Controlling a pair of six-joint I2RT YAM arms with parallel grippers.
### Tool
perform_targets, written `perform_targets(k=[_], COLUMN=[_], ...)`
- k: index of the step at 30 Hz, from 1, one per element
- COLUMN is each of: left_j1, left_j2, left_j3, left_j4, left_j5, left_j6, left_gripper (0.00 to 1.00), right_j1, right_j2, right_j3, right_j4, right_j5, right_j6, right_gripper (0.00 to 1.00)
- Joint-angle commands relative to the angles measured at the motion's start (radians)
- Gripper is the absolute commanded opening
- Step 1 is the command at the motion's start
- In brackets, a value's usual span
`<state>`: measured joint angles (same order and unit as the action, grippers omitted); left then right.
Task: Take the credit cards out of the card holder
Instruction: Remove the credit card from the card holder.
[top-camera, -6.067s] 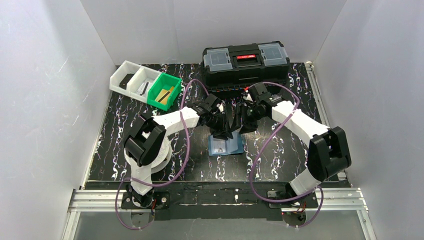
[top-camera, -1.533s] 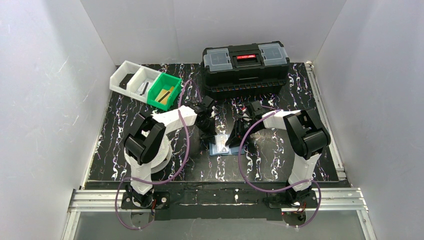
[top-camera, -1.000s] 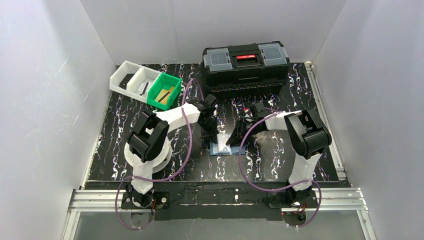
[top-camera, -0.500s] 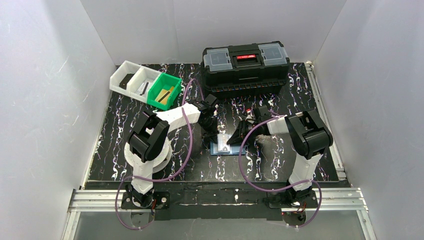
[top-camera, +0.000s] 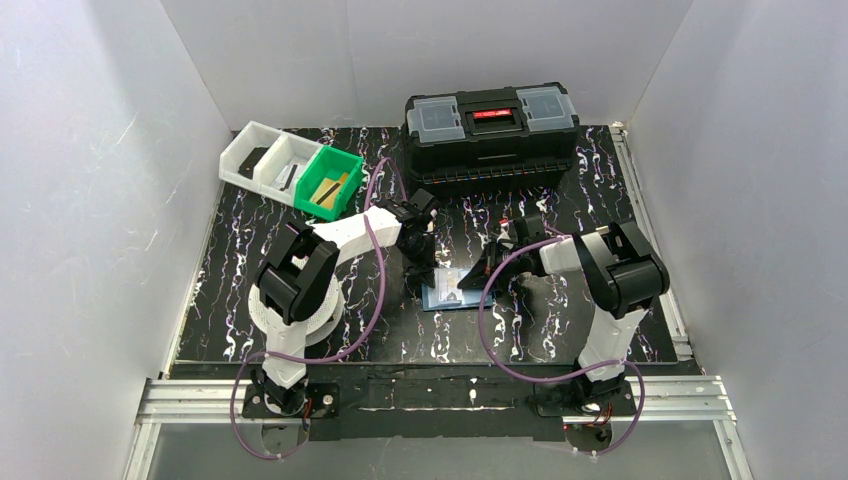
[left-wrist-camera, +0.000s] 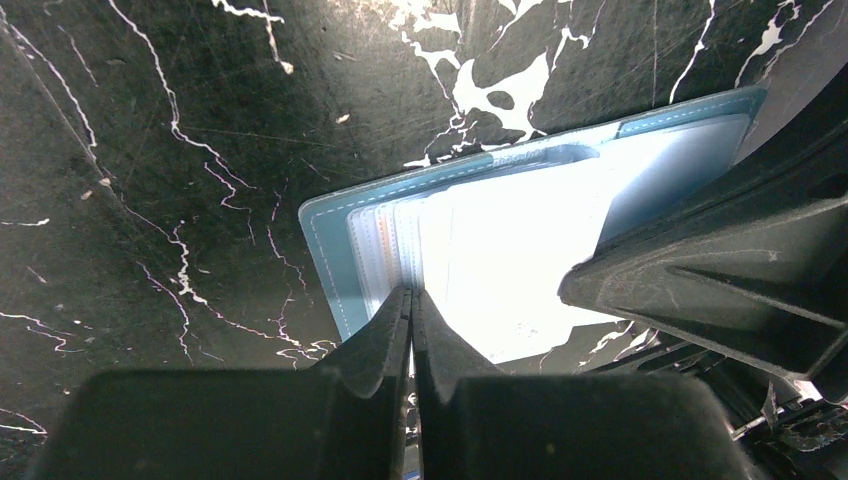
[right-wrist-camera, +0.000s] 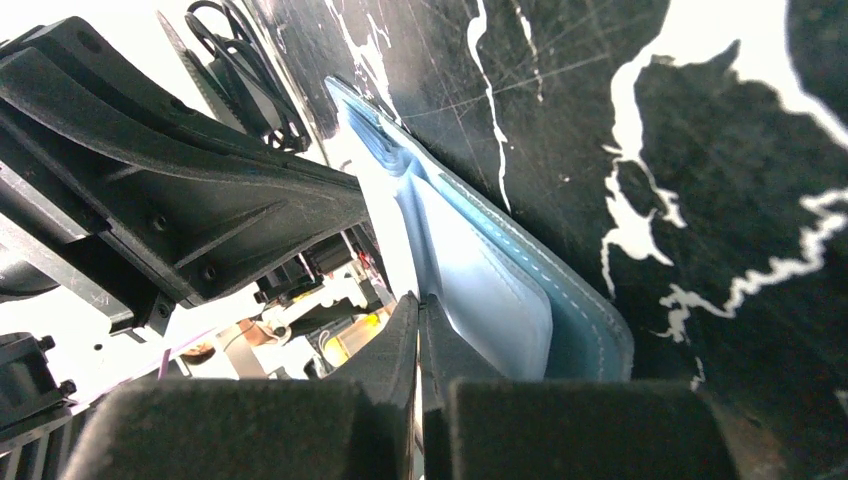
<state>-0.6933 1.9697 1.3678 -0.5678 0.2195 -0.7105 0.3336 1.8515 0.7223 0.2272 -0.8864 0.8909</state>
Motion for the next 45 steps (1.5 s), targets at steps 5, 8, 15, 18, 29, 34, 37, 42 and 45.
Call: perform_targets(k=[5, 8, 15, 18, 29, 34, 37, 42, 45], left_j1=[-0.018, -0.017, -0.018, -0.018, -0.018, -0.017, -0.017, -0.018, -0.017], left_j2=[0.048, 0.046, 0.044, 0.044, 0.046, 0.046, 0.046, 0.046, 0.046], left_j3=[-0.051, -0.055, -0.057, -0.058, -0.055, -0.057, -0.057, -0.051, -0.053], left_j4=[-0.039, -0.038, -0.034, -0.033, -0.032, -0.032, -0.032, -0.035, -0.035], left_j5=[-0.058, -0.058, -0.054, -0.052, -0.048, -0.048, -0.048, -0.047, -0.048], left_j6=[0.002, 0.001, 0.002, 0.002, 0.005, 0.007, 0.007, 0.008, 0.008], left_gripper=[0.00, 0.00, 0.00, 0.00, 0.00, 0.00, 0.00, 0.00, 0.00], right_j1=[-0.022, -0.029, -0.035, -0.036, -0.036, -0.034, -0.034, -0.027, -0.021], right_j2=[-0.055, -0.061, -0.046, -0.039, -0.006, 0.000, 0.002, 0.012, 0.012], right_j3=[-0.016, -0.027, -0.064, -0.072, -0.078, -0.070, -0.067, -0.053, -0.042], right_j4=[-0.075, -0.076, 0.020, 0.053, 0.136, 0.137, 0.130, 0.114, 0.092], right_j5=[0.061, 0.058, -0.001, -0.015, -0.044, -0.048, -0.046, -0.046, -0.034], right_j6=[-0.038, -0.044, 0.004, 0.023, 0.077, 0.078, 0.072, 0.067, 0.058], right_gripper=[0.02, 0.05, 0.16, 0.20, 0.24, 0.18, 0.18, 0.20, 0.20])
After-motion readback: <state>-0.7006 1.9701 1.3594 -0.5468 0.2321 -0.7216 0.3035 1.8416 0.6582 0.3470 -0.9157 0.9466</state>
